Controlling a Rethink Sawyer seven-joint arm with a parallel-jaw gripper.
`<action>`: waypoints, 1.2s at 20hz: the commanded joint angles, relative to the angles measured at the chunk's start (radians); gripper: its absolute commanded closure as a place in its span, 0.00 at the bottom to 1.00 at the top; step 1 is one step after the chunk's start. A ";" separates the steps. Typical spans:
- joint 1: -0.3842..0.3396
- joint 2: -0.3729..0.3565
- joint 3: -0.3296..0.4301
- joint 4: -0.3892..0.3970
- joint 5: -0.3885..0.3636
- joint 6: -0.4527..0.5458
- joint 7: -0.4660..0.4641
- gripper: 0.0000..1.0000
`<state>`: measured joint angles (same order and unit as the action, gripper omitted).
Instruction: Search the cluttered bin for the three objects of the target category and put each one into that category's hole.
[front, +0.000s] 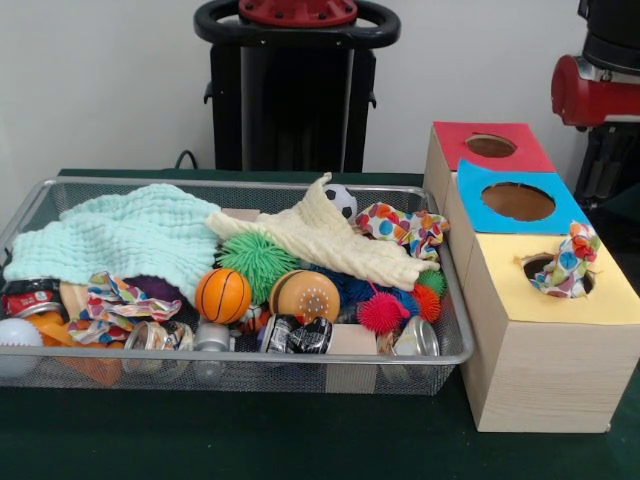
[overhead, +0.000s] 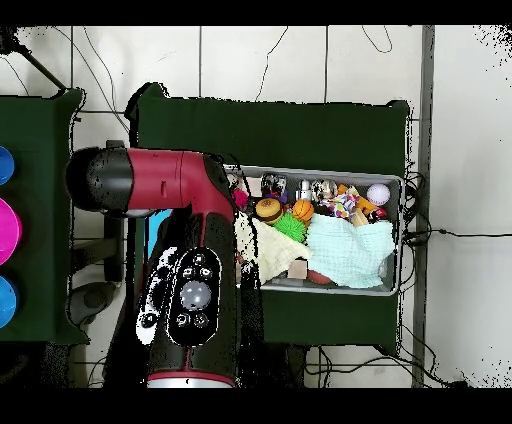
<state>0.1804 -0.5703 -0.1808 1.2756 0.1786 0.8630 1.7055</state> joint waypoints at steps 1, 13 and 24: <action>-0.025 0.045 0.023 0.081 0.013 -0.012 0.234 1.00; -0.030 0.057 0.023 0.074 0.006 -0.017 0.221 1.00; -0.032 0.072 0.021 0.075 0.004 -0.042 0.220 1.00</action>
<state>0.1792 -0.5393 -0.1808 1.2755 0.1788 0.8628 1.7055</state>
